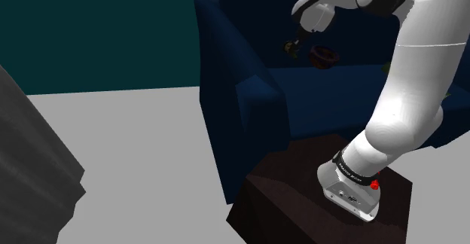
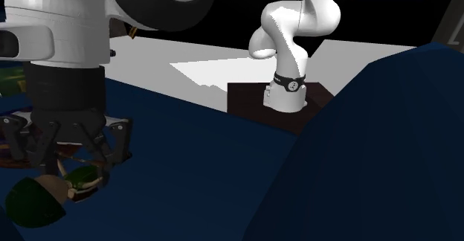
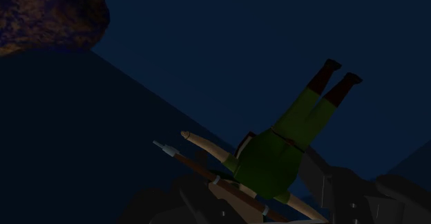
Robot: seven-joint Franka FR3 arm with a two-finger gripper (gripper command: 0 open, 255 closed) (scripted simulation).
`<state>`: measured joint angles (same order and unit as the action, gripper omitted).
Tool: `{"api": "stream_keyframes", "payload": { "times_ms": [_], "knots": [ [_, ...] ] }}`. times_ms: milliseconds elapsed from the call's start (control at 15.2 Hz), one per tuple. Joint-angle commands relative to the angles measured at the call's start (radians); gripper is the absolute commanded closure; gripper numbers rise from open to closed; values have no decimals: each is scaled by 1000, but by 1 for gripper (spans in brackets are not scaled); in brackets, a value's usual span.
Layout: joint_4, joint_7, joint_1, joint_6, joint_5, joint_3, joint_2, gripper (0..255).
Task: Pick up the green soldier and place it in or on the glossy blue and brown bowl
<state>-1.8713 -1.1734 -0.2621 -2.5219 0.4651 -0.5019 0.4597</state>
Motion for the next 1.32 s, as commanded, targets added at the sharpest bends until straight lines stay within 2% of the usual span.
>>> {"api": "stream_keyframes", "payload": {
  "times_ms": [0,1254],
  "knots": [
    [0,12,9,18,-17,-11,-19,255],
    [92,110,55,214,-144,-81,-142,255]
  ]
}}
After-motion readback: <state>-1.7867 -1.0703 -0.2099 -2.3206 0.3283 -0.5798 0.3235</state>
